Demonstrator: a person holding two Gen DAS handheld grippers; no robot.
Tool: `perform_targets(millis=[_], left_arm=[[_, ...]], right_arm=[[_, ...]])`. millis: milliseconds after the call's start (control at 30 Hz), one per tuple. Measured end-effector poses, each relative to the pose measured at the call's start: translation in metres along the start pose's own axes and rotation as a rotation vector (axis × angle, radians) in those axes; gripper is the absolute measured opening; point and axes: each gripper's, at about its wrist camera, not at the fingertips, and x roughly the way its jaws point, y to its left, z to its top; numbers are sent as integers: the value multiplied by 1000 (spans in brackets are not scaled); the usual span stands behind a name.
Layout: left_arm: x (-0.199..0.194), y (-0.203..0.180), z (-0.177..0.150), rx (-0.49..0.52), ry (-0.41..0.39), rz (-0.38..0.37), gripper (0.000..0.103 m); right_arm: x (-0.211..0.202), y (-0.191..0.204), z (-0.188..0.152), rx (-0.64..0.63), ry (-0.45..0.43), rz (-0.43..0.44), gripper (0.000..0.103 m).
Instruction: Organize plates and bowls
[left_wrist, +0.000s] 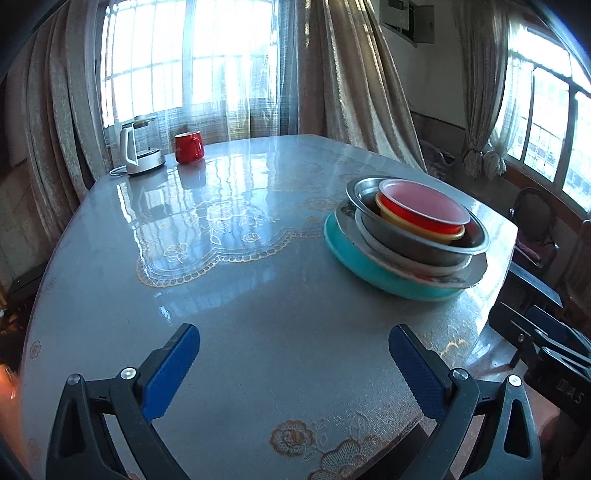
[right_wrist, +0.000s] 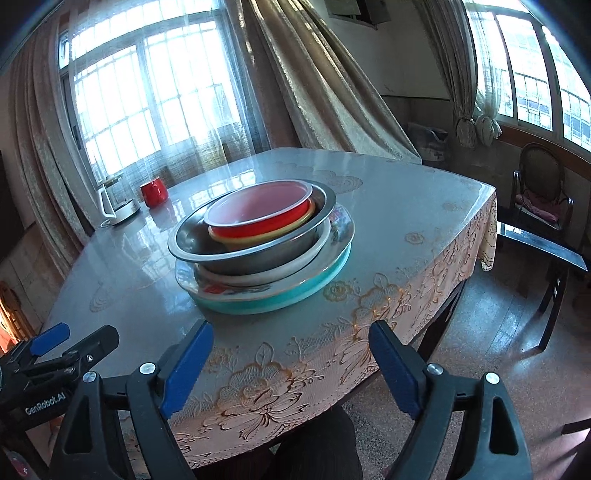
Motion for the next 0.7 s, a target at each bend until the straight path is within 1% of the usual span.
perform_targets(millis=[167, 333, 700], left_arm=[[-3, -3, -2, 21, -9, 16, 103], [-1, 1, 1, 5, -1, 6, 103], [0, 1, 2, 11, -1, 9, 103]], right_arm=[[1, 2, -2, 0, 7, 5, 87], [2, 1, -3, 2, 13, 9, 87], [3, 1, -4, 2, 18, 13, 87]])
